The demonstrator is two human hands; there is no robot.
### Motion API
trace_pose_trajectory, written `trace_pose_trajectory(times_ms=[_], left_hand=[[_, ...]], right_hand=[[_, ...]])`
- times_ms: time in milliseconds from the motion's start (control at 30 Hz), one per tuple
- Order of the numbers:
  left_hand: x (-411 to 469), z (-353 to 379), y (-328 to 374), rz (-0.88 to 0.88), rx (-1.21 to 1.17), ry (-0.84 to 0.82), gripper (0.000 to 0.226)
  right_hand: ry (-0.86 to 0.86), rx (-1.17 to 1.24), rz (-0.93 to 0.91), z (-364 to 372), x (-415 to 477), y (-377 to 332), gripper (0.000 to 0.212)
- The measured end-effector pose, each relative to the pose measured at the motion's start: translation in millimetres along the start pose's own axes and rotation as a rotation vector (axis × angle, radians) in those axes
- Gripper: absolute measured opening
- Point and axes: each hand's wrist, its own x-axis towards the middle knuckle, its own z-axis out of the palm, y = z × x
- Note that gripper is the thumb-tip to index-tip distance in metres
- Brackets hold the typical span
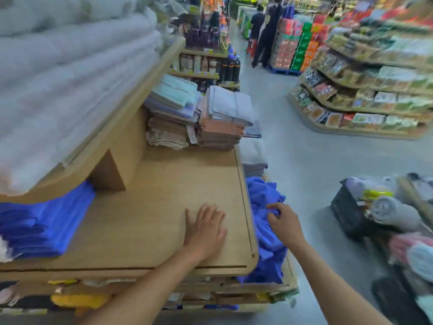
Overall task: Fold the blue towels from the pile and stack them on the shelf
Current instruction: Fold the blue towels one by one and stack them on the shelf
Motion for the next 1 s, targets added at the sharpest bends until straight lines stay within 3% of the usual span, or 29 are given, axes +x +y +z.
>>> trace_pose_trajectory(times_ms=[133,267,367,433,533,600,667,767,867,933,1000], left_hand=[[4.2,9.1,12.4,-0.089,0.023,0.073,0.056],[4.0,12.0,13.0,-0.1,0.002,0.115,0.054],[3.9,11.4,15.0,-0.116,-0.01,0.136,0.051],[3.3,11.0,15.5,-0.113,-0.011,0.147,0.049],[4.4,10.3,15.3,-0.11,-0.013,0.17,0.048],[5.1,10.5,15.4,-0.108,-0.016,0.177,0.049],[4.9,10.1,15.2,-0.116,-0.013,0.16,0.05],[6.0,7.8,16.1,-0.128,-0.07,0.186,0.047],[17.2,-8.8,30.9,-0.091,-0.276,0.314,0.037],[33.3,-26.7,54.5,-0.002,-0.357,0.381,0.049],[51.6,-45.1,83.9,0.075,-0.492,0.343,0.066]], right_hand=[[-0.165,-0.044,0.072,8.9,14.3,36.7,0.042],[-0.088,0.318,0.151,14.7,37.4,40.4,0.073],[-0.152,0.713,0.38,19.4,61.7,36.2,0.065],[-0.152,0.681,0.414,19.2,71.7,31.8,0.039],[-0.126,0.387,0.267,15.1,79.6,28.9,0.032],[-0.1,0.216,0.158,9.6,81.5,27.0,0.016],[-0.054,0.143,0.072,1.3,83.9,23.2,0.018],[-0.044,0.217,-0.025,-19.2,86.2,0.6,0.01],[-0.042,0.314,-0.134,-44.2,86.5,-33.8,0.019],[-0.08,0.384,-0.209,-62.3,81.7,-59.9,0.018],[-0.14,0.458,-0.277,-78.5,72.1,-86.4,0.014]])
